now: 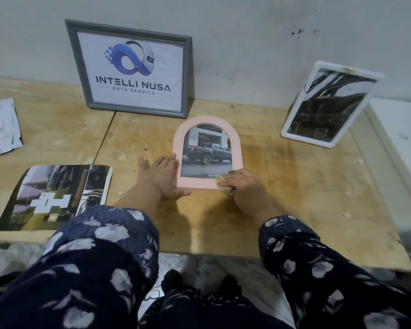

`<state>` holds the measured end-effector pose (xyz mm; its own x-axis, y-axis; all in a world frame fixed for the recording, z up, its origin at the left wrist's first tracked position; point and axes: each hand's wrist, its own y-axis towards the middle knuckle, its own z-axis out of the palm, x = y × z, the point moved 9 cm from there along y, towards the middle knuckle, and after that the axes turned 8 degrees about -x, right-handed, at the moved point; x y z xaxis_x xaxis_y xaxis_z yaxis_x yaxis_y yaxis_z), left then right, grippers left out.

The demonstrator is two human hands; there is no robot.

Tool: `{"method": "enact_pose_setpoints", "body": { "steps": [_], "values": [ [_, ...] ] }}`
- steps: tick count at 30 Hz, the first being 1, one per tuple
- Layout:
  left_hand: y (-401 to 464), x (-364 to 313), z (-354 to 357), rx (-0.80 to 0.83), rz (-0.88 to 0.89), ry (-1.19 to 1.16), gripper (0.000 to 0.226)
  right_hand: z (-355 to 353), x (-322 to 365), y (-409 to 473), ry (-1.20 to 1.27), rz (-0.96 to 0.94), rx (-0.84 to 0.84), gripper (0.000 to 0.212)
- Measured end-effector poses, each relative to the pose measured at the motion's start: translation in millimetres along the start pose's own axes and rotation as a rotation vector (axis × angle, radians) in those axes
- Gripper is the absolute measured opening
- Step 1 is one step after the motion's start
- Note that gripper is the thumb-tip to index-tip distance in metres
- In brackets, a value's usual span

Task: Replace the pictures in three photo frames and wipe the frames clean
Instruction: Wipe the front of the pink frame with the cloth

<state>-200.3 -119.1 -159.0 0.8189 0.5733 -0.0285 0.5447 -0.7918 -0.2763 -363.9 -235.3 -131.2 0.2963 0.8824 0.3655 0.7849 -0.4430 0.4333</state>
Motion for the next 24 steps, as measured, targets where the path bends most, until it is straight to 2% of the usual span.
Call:
{"method": "enact_pose_setpoints", "body": {
  "steps": [5, 7, 10, 12, 16, 22, 24],
  "values": [
    [-1, -11, 3, -0.099, -0.083, -0.045, 0.118, -22, -31, 4, -0.049, 0.087, -0.011, 0.020],
    [-3, -12, 10, -0.146, -0.123, -0.095, 0.120, -28, -39, 15, -0.015, 0.189, 0.002, 0.028],
    [-7, -10, 18, -0.233, -0.161, -0.190, 0.118, -18, -65, 40, 0.026, 0.468, 0.094, 0.037],
    [-8, -9, 19, -0.297, -0.161, -0.221, 0.114, -7, -70, 67, 0.034, 0.501, 0.125, 0.039],
    [-10, -6, 18, -0.387, -0.141, -0.248, 0.108, 17, -62, 125, 0.024, 0.438, 0.154, 0.042],
    [-7, -5, 16, -0.431, -0.153, -0.268, 0.109, 55, -30, 192, -0.256, 0.056, 0.268, 0.038],
    [-7, -5, 17, -0.437, -0.155, -0.255, 0.109, 68, -35, 202, -0.260, 0.082, 0.320, 0.033]
  ]
}}
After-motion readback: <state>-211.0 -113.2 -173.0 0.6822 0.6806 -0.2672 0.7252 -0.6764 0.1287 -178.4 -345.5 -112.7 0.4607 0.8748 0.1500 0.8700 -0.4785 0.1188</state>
